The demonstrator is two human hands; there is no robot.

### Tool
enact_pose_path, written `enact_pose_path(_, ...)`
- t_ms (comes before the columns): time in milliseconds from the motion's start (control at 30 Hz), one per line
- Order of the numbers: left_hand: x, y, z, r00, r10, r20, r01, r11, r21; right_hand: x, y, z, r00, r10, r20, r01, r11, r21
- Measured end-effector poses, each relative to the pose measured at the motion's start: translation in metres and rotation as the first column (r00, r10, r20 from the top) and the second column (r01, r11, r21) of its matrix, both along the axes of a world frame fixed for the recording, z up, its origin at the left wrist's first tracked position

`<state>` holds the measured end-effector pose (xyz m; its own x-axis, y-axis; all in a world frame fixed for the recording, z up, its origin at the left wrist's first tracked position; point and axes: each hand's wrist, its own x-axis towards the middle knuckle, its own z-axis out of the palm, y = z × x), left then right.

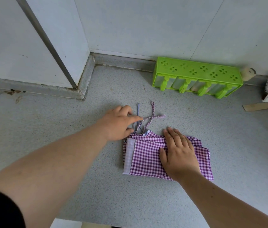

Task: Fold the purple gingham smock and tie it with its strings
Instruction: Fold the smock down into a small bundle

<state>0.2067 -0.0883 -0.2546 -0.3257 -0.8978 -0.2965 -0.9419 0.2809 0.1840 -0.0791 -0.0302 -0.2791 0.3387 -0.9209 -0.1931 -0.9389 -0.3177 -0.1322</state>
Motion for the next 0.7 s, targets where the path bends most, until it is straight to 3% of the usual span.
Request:
enact_pose_path(167, -0.002, -0.004, 0.003, 0.999, -0.041, 0.007, 0.041, 0.998, -0.041, 0.001, 0.0, 0.0, 1.0, -0.008, -0.006, 0.008, 1.0, -0.009)
enact_pose_path(500, 0.021, -0.002, 0.005, 0.959, -0.151, 0.241, 0.185, 0.975, -0.124, 0.001, 0.0, 0.002, 1.0, -0.014, -0.007, 0.014, 1.0, 0.007)
enact_pose_path(600, 0.037, -0.002, 0.013, 0.935, -0.123, 0.334, 0.154, 0.986, -0.067, 0.001, 0.0, 0.003, 1.0, -0.024, -0.003, 0.024, 1.0, 0.006)
enact_pose_path(700, 0.054, -0.002, 0.019, 0.91, -0.03, 0.413, 0.011, 0.999, 0.047, 0.001, -0.001, 0.004, 1.0, -0.025, -0.004, 0.025, 1.0, 0.006)
